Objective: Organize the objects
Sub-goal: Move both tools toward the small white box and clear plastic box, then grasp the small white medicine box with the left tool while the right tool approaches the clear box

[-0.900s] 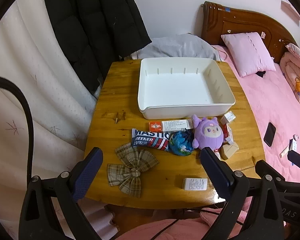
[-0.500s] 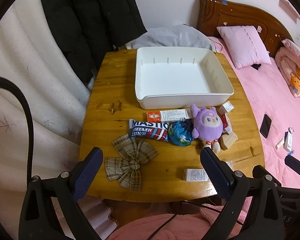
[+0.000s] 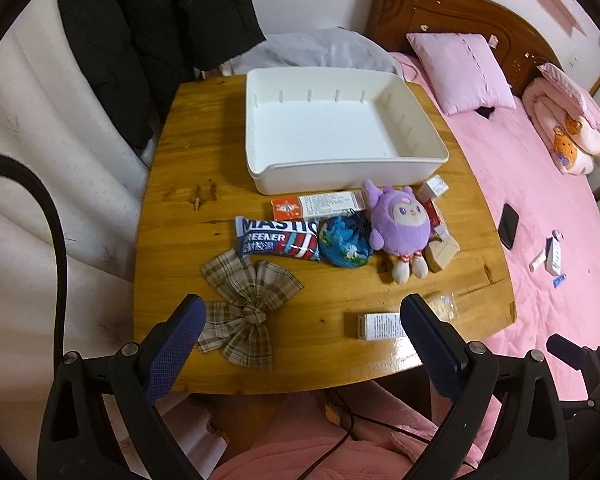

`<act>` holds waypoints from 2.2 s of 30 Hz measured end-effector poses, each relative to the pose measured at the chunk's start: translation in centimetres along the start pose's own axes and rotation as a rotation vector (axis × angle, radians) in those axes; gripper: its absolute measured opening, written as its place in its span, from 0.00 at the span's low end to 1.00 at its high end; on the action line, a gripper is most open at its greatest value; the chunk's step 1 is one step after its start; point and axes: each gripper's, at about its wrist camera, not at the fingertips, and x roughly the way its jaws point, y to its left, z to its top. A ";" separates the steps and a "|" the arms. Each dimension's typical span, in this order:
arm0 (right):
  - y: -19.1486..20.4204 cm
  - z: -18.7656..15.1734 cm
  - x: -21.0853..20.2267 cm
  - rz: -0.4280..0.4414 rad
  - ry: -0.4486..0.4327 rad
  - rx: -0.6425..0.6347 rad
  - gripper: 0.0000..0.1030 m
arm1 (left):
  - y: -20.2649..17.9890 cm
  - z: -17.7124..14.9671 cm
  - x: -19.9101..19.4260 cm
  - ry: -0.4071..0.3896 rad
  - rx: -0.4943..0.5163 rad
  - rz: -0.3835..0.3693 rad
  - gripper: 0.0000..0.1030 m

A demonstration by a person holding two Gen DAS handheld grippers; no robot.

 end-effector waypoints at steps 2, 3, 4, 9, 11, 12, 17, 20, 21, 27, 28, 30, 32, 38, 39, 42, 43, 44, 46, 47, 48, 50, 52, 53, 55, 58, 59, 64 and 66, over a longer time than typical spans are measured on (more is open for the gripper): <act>0.2 -0.1 0.1 -0.001 0.005 -0.009 0.97 | 0.0 0.0 0.3 0.013 0.005 -0.006 0.96; 0.3 -0.2 0.2 0.000 0.009 -0.014 0.97 | 0.0 0.0 0.3 0.019 0.003 -0.008 0.96; 0.3 -0.1 0.3 0.002 0.012 -0.018 0.97 | 0.0 -0.1 0.5 0.025 0.003 -0.010 0.96; 0.0 0.3 1.2 0.018 0.035 -0.039 0.97 | 0.0 -0.2 1.5 0.061 -0.032 -0.005 0.96; -0.3 0.7 1.6 0.027 0.040 -0.057 0.97 | -0.1 -0.2 1.8 0.070 -0.056 -0.003 0.96; -0.4 0.9 1.8 0.029 0.042 -0.071 0.97 | -0.2 -0.2 1.9 0.057 -0.084 0.003 0.96; -0.9 1.9 2.9 0.045 0.052 -0.194 0.97 | -0.7 -0.1 2.7 0.013 -0.230 0.042 0.96; -1.6 2.4 3.3 0.068 0.054 -0.260 0.97 | -1.4 0.0 3.3 0.025 -0.302 0.073 0.96; -1.8 2.7 3.6 0.076 0.053 -0.291 0.97 | -1.7 0.0 3.6 0.027 -0.331 0.087 0.96; -3.7 3.7 5.3 0.154 0.069 -0.396 0.97 | -3.5 0.2 5.4 0.042 -0.486 0.120 0.96; -4.0 3.9 5.6 0.168 0.071 -0.409 0.97 | -3.7 0.2 5.6 0.036 -0.514 0.128 0.96; -4.5 4.2 6.5 0.198 0.075 -0.429 0.97 | -4.1 0.3 6.1 0.028 -0.572 0.141 0.96; -4.8 4.6 7.5 0.227 0.084 -0.441 0.97 | -4.2 0.2 6.7 0.027 -0.632 0.144 0.96; -5.6 5.2 10.9 0.291 0.132 -0.438 0.97 | -4.8 0.0 9.5 0.075 -0.741 0.132 0.96; -5.6 5.2 11.5 0.294 0.137 -0.435 0.97 | -4.9 0.0 10.1 0.086 -0.747 0.134 0.96; -5.9 5.3 13.0 0.311 0.146 -0.395 0.97 | -5.1 0.0 12.1 0.130 -0.763 0.128 0.96; -5.9 5.3 13.6 0.320 0.158 -0.385 0.97 | -5.1 0.0 12.7 0.144 -0.774 0.123 0.96; -5.8 5.3 14.2 0.327 0.170 -0.379 0.97 | -5.0 -0.1 13.4 0.162 -0.789 0.118 0.96; -5.5 5.1 15.3 0.330 0.187 -0.380 0.97 | -4.9 -0.2 14.8 0.201 -0.824 0.102 0.95; -5.4 5.0 15.8 0.329 0.192 -0.385 0.96 | -4.8 -0.3 15.3 0.220 -0.841 0.093 0.95; -5.3 4.9 16.2 0.329 0.197 -0.392 0.95 | -4.7 -0.6 15.7 0.202 -0.845 0.060 0.94; -5.0 4.6 17.1 0.329 0.221 -0.407 0.92 | -4.4 -0.9 16.5 0.225 -0.891 0.044 0.93; -4.8 4.4 17.9 0.325 0.243 -0.411 0.90 | -4.3 -1.0 17.2 0.241 -0.912 0.033 0.93; -4.8 4.3 18.2 0.323 0.249 -0.412 0.90 | -4.3 -1.1 17.5 0.249 -0.917 0.029 0.92; -4.5 4.0 18.6 0.325 0.260 -0.420 0.88 | -4.4 -1.2 18.1 0.258 -0.929 0.017 0.91; -3.9 3.6 18.9 0.321 0.260 -0.442 0.86 | -4.5 -1.4 18.7 0.229 -0.960 -0.020 0.86; -3.7 3.5 19.1 0.316 0.261 -0.449 0.84 | -4.6 -1.5 19.0 0.239 -0.970 -0.025 0.85; -2.7 3.2 19.4 0.309 0.261 -0.467 0.78 | -5.0 -1.8 19.9 0.276 -1.000 -0.058 0.84; -2.3 3.1 19.3 0.308 0.255 -0.480 0.78 | -5.2 -1.9 20.0 0.281 -1.015 -0.068 0.82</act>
